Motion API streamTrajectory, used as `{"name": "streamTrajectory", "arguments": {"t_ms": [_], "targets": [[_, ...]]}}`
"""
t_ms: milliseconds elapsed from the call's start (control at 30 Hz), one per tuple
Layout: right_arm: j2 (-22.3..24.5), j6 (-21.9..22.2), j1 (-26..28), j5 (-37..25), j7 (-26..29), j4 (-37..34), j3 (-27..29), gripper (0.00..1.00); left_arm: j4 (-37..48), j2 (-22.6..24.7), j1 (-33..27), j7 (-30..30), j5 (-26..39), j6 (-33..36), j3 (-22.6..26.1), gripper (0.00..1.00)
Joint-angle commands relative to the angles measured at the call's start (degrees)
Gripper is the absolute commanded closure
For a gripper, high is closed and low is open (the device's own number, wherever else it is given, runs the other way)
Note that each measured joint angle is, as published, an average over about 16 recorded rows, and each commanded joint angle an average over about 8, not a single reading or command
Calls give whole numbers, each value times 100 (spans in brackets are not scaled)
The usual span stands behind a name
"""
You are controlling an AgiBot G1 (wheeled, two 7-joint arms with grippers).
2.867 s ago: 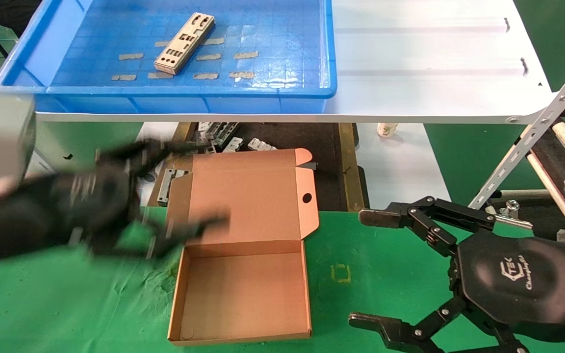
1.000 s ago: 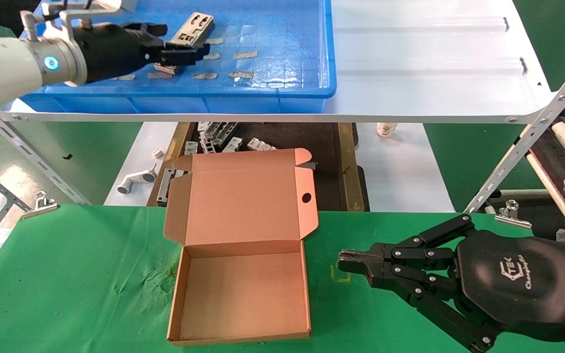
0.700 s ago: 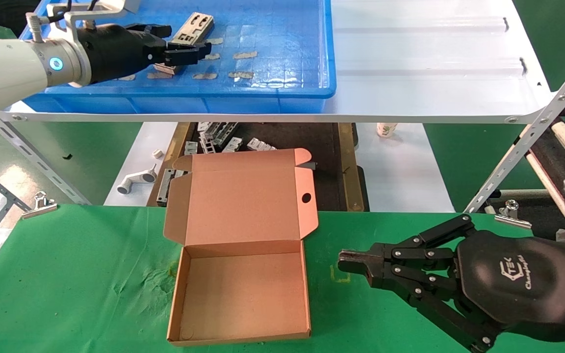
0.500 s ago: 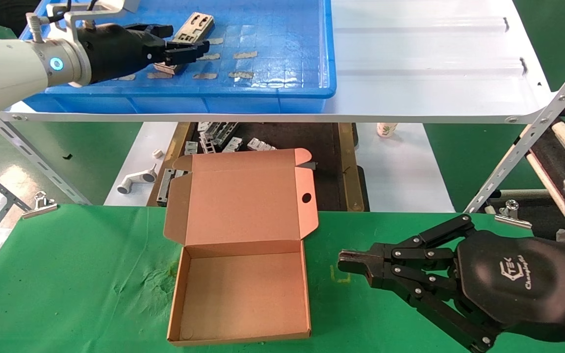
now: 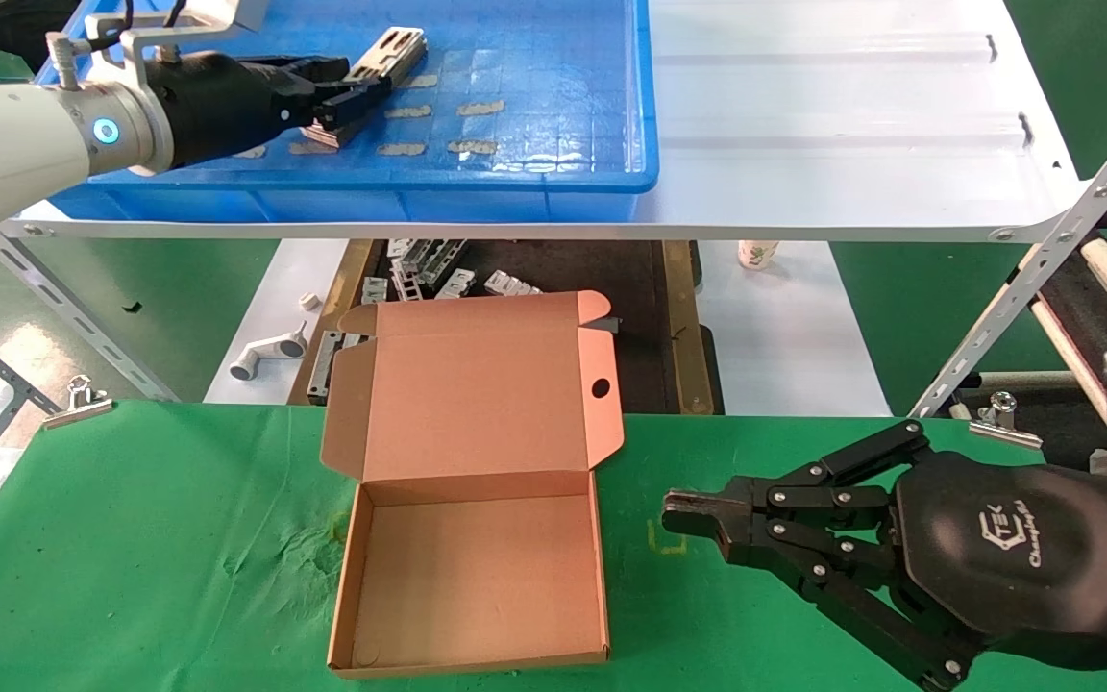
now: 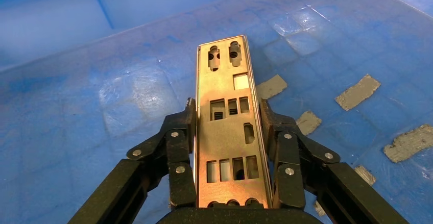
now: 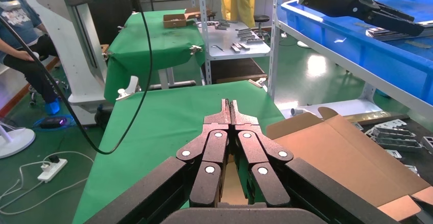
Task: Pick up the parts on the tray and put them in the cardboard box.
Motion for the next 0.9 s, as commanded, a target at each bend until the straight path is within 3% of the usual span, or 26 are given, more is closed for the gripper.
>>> {"name": "streamTrajectory", "arguments": {"t_ms": [33, 767, 900], "targets": [[0, 0, 0, 0, 0, 0, 0, 100, 22, 0, -7, 12, -5, -18, -4, 100], [1, 1, 0, 1, -1, 0, -1, 100, 13, 4, -44, 314, -126, -57, -92, 100], [1, 1, 0, 1, -1, 0, -2, 100, 47, 20, -41, 342, -113, -66, -83, 89]]}}
